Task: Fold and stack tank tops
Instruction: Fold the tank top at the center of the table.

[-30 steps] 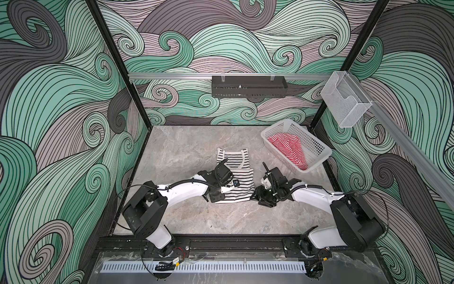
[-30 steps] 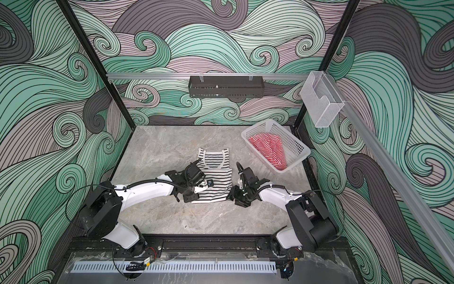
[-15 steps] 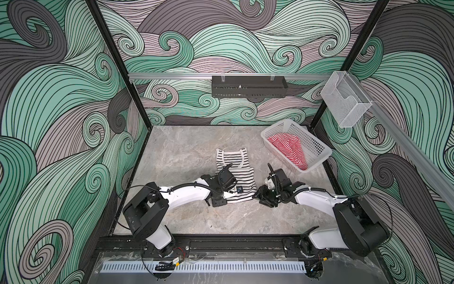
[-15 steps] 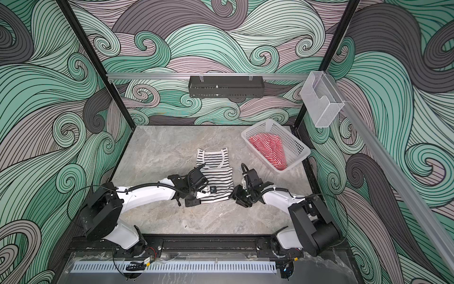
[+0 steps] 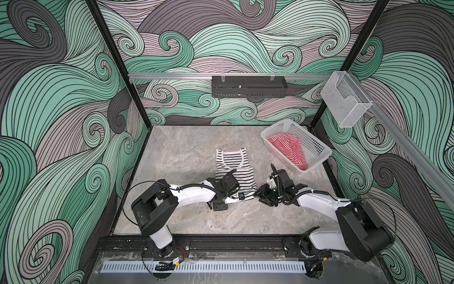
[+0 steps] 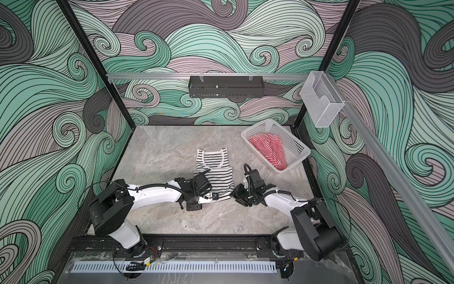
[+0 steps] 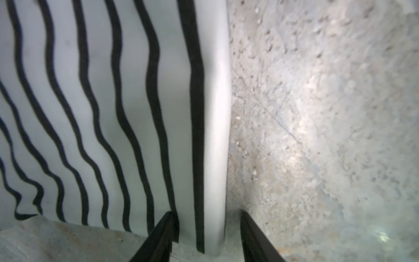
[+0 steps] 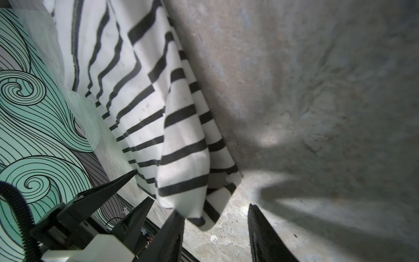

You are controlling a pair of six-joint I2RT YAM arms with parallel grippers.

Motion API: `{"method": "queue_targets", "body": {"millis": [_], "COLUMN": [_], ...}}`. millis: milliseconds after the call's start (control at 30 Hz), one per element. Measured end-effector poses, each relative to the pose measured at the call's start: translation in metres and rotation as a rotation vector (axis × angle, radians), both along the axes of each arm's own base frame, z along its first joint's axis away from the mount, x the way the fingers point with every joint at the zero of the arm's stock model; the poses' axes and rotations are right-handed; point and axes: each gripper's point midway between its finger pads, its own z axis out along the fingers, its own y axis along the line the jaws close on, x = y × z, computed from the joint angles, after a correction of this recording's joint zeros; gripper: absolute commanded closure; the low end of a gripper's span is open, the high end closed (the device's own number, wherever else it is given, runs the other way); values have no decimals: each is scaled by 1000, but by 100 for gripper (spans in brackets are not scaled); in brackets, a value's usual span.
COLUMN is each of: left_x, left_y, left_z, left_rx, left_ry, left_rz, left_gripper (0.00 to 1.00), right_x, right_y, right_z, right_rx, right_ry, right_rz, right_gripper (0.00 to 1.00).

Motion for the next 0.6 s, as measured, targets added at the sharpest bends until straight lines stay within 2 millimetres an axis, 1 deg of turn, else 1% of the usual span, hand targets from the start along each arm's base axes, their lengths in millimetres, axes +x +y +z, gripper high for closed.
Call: {"method": "queue_targets", "body": {"millis": [100,200,267,300,467,600], "left_x": [0,1,2,2,3,2], "left_y": [0,-2,-4,-5,-6,-7], "left_z": [-1,-2,-2,-3,-3,-3], "left_rx": [5,7,10,12,13,9], "left_ry": [4,9,14,17,19,24], "left_rz": [-2,-4,-7,-9,-9,-10], "left_gripper": [57,69,76,77,78,79], "right_x": [2,2,2,1,-2,1], "right_y": [1,0,0,0,-3,-3], "right_z": [6,8,5,3,-11,-13], "right_rx": [11,14,10,6,-18,-14], "right_ry": [-17,-21,-12,-3,42,46], "right_rz": [-5,-8,-9,-10,-14,-20], "right_gripper": [54,55,56,56,56,56]}}
